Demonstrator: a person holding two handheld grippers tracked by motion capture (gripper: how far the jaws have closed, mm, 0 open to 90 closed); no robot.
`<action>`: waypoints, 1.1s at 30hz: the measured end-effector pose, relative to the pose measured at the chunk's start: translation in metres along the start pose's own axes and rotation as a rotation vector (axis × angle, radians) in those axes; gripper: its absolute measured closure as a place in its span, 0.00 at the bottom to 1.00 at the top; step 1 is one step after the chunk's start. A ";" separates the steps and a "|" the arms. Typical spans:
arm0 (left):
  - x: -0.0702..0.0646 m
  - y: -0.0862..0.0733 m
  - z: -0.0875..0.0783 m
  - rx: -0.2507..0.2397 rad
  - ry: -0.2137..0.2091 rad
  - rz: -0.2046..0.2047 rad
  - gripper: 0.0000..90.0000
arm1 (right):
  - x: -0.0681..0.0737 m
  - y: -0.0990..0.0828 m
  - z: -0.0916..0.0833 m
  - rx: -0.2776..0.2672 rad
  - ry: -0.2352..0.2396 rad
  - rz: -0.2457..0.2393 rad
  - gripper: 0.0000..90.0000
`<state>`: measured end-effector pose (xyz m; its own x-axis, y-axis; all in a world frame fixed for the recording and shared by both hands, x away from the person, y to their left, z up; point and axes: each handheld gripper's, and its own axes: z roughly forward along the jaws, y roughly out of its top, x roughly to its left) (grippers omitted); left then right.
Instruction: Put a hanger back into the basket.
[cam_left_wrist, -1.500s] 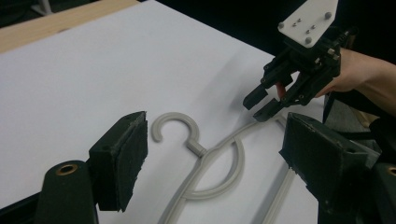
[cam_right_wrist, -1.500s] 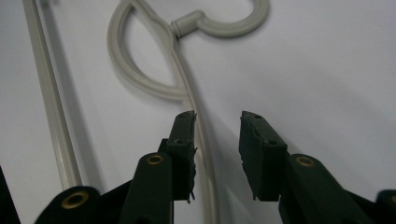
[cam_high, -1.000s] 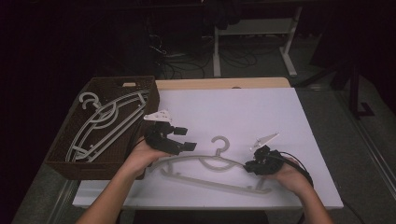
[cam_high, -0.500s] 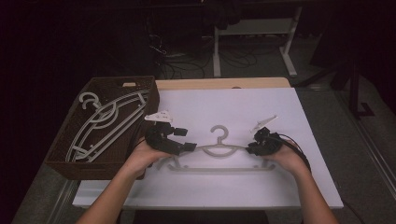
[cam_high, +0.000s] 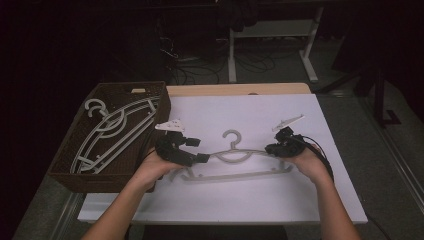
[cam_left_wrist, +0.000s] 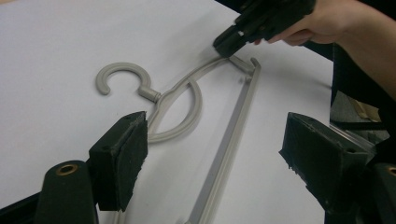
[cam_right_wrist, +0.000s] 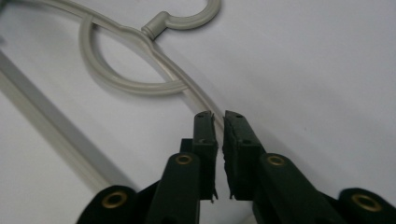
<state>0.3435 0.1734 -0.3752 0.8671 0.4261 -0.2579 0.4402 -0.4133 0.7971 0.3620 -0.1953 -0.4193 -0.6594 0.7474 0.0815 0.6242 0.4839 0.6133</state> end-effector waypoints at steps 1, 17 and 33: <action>0.000 0.000 0.000 -0.001 0.000 -0.002 0.25 | 0.002 -0.002 -0.004 -0.003 -0.001 0.007 0.95; 0.002 -0.006 0.009 0.025 0.016 0.001 0.17 | 0.021 -0.044 -0.032 -0.017 -0.032 0.007 0.99; 0.006 -0.010 0.016 0.047 0.067 0.005 0.15 | 0.019 -0.057 -0.012 0.077 -0.039 -0.005 0.99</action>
<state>0.3479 0.1673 -0.3932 0.8523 0.4763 -0.2161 0.4480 -0.4517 0.7715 0.3083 -0.2144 -0.4432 -0.6470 0.7610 0.0471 0.6521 0.5203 0.5514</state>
